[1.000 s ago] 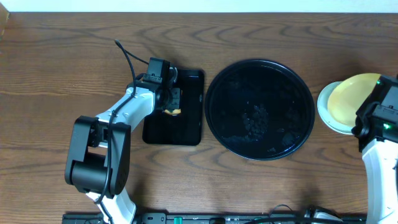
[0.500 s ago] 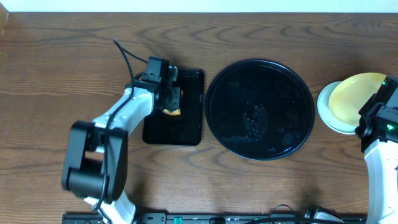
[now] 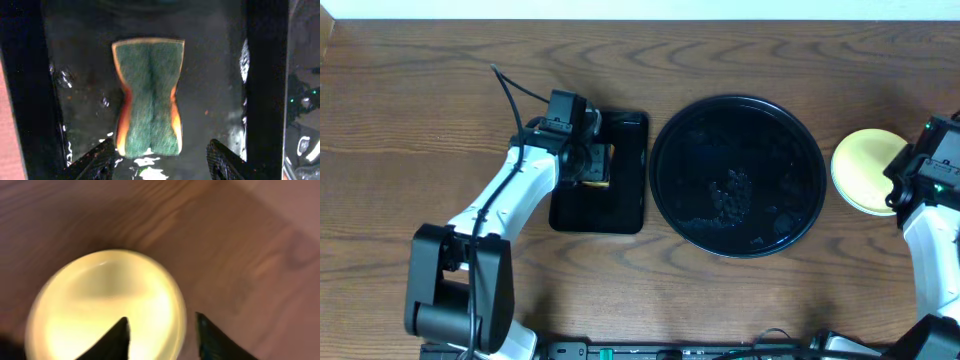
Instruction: Clean dirty plates on tray and stack at the side
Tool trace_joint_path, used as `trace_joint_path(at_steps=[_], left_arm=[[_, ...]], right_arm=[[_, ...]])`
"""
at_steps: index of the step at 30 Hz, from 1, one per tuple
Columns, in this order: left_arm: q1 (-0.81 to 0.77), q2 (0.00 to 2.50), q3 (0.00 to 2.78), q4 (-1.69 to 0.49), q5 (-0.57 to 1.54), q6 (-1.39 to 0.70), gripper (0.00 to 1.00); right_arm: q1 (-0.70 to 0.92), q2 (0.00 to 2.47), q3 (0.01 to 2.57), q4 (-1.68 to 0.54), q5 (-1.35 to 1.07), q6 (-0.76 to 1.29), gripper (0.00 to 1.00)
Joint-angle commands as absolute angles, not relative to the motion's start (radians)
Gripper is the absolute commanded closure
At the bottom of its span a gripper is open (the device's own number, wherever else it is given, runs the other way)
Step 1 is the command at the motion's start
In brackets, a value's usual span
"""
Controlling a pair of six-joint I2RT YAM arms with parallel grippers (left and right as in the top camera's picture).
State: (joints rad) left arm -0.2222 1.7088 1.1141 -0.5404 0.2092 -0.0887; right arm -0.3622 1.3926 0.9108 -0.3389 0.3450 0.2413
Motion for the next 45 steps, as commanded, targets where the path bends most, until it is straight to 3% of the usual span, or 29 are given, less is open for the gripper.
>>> trace_joint_path(at_steps=[1,4,7,8,9,10,23,34,35,36,45], left_arm=[[-0.199,1.62,1.124,-0.558,0.136,-0.114,0.4],[-0.169,1.565,1.124,-0.565,0.0,-0.205,0.36],[-0.133,1.547,1.124,-0.565,-0.012,-0.257,0.31],[-0.124,1.548,1.124,-0.569,-0.012,-0.274,0.29],[-0.117,1.549,1.124,-0.578,-0.012,-0.288,0.28],[-0.112,1.549,1.124,-0.6,-0.011,-0.294,0.27],[-0.112,1.51,1.104,-0.957,-0.013,-0.294,0.26],[-0.112,1.128,0.892,-0.859,-0.02,-0.27,0.26],[-0.112,1.07,0.865,-0.833,-0.02,-0.264,0.25],[-0.112,1.014,0.839,-0.809,-0.02,-0.263,0.18],[-0.112,0.733,0.754,-0.776,-0.02,-0.264,0.17]], right_arm=[[-0.365,1.393,0.931,-0.336,0.046,0.22,0.52],[-0.357,1.393,0.931,-0.343,-0.217,0.156,0.46],[-0.328,1.393,0.931,-0.357,-0.381,0.104,0.34],[-0.312,1.393,0.931,-0.369,-0.398,0.094,0.23],[-0.295,1.393,0.931,-0.389,-0.399,0.095,0.04],[-0.271,1.393,0.931,-0.427,-0.396,0.088,0.01],[-0.122,1.365,0.928,-0.86,-0.229,0.054,0.01],[0.02,0.993,0.781,-0.768,-0.104,0.126,0.01],[0.025,0.949,0.77,-0.767,-0.075,0.144,0.01],[0.027,0.907,0.76,-0.767,-0.048,0.16,0.01],[0.027,0.741,0.742,-0.775,-0.027,0.171,0.01]])
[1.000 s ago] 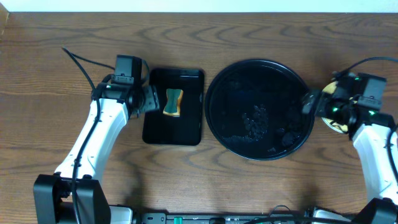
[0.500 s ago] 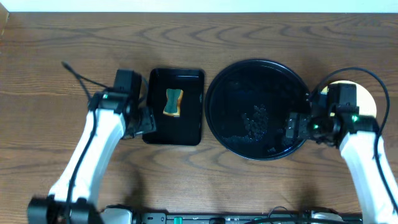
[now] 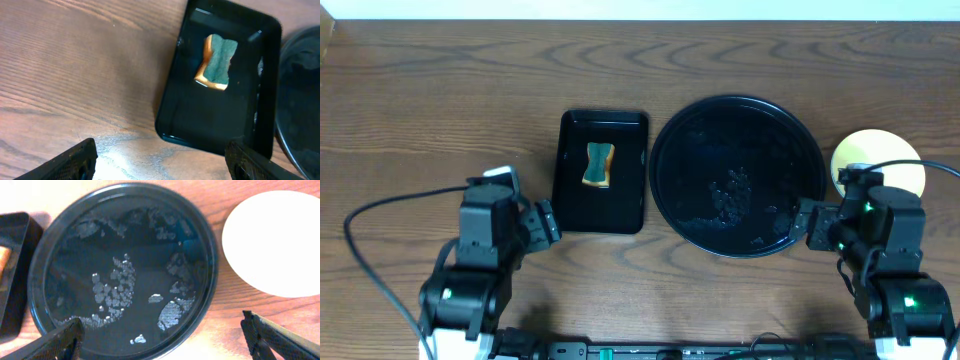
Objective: Clean dirty plates on tray and stack at the side
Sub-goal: 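Lower the yellow plate onto the light-blue stack and release it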
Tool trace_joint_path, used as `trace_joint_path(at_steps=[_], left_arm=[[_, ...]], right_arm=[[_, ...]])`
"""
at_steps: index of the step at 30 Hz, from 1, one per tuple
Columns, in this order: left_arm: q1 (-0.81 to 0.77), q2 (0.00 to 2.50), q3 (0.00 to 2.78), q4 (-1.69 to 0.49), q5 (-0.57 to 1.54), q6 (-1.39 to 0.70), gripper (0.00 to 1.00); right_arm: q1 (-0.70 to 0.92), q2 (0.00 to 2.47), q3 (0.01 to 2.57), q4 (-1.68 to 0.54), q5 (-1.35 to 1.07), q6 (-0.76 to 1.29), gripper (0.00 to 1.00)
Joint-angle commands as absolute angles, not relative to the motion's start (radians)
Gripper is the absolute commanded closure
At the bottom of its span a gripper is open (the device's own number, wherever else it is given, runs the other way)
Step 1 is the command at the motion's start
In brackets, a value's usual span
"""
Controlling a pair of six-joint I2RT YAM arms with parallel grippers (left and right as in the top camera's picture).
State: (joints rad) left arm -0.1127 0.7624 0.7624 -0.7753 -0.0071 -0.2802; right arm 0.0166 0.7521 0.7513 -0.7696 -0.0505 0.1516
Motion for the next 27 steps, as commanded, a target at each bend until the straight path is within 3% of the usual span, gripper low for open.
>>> trace_joint_path(at_steps=[1,27], left_arm=[[-0.112,0.725,0.754,-0.776,-0.02,-0.264,0.17],[-0.112,0.737,0.754,-0.776,-0.02,-0.264,0.16]], right_arm=[[0.027,0.741,0.742,-0.778,-0.027,0.171,0.01],[0.032,0.665,0.724,-0.78,-0.027,0.167,0.01]])
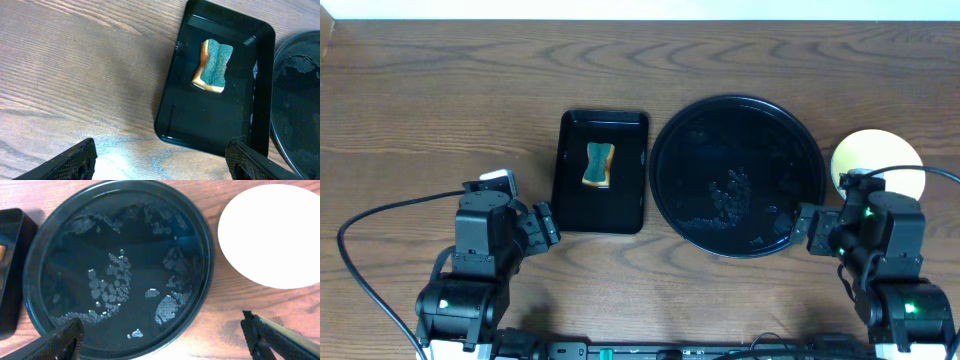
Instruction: Clean dirty plates on tray and stack at the side
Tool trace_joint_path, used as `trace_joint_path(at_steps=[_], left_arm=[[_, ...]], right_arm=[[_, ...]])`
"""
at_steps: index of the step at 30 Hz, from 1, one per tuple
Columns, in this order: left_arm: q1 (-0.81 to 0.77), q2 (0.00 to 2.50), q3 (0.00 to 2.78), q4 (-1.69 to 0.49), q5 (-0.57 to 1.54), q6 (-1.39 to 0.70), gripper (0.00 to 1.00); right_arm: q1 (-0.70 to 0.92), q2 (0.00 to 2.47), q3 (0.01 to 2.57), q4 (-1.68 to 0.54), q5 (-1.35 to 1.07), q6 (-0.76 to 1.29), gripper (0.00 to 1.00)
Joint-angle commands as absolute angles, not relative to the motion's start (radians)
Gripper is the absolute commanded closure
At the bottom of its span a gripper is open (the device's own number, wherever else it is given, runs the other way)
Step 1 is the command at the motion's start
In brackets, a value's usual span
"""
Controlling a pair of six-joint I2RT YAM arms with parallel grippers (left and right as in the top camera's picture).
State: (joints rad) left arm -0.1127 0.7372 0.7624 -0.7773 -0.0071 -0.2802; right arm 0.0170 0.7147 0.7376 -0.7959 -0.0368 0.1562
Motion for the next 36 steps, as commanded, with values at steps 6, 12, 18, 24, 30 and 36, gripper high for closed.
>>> trace_joint_path(at_steps=[6,12,18,24,30,36], left_arm=[[-0.112,0.737,0.754,-0.776,-0.02,-0.264,0.16],[-0.112,0.737,0.754,-0.776,-0.02,-0.264,0.16],[-0.112,0.737,0.754,-0.776,-0.02,-0.264,0.16],[-0.112,0.737,0.754,-0.776,-0.02,-0.264,0.16],[-0.112,0.737,0.754,-0.776,-0.02,-0.264,0.16],[-0.112,0.737,0.754,-0.776,-0.02,-0.264,0.16]], right_arm=[[0.045,0.453,0.626,-0.63,-0.027,0.149,0.01],[0.087,0.19,0.418,-0.389,-0.035,0.16,0.01],[0.087,0.023,0.194,-0.086,-0.022,0.16,0.01],[0.087,0.005,0.001,0.18,-0.019,0.14,0.01],[0.088,0.005,0.006,-0.059,-0.046,0.074,0.01],[0.087,0.016,0.006,-0.072,-0.053,0.073,0.01]])
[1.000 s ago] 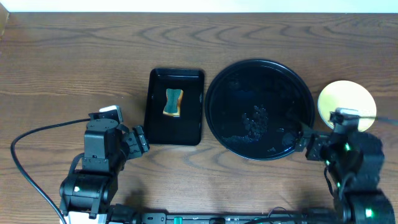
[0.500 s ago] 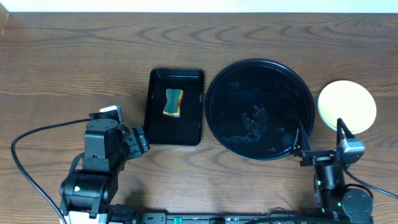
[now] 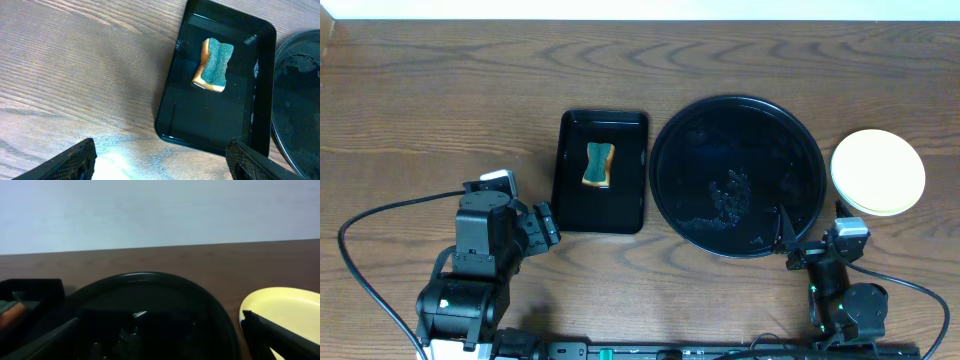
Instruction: Clean dirty plates on tray and stack at the side
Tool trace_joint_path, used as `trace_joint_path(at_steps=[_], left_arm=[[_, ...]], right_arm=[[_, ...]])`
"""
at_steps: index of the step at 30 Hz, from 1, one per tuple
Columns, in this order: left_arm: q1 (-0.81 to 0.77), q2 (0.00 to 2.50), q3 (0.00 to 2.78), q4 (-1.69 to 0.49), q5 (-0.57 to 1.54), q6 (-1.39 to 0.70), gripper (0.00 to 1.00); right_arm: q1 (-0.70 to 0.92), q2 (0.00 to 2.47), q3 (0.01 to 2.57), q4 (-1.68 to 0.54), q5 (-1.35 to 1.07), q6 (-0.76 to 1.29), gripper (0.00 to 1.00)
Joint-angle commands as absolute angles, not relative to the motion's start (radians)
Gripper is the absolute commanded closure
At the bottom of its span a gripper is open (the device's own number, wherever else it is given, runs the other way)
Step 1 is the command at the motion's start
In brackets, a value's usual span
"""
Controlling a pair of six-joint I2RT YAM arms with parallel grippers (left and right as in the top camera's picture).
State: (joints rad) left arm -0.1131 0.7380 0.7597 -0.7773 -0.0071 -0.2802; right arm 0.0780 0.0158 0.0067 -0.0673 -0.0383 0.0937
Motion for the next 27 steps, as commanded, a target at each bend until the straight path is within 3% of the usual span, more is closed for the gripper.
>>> trace_joint_path(at_steps=[1,27], left_arm=[[-0.112,0.737,0.754,-0.776,-0.02,-0.264,0.16],[-0.112,0.735,0.753,-0.787,-0.034,-0.252,0.16]], right_arm=[[0.087,0.017,0.006,-0.07,-0.053,0.073,0.01],[0.087,0.018,0.006,-0.071,-0.053,0.073,0.01]])
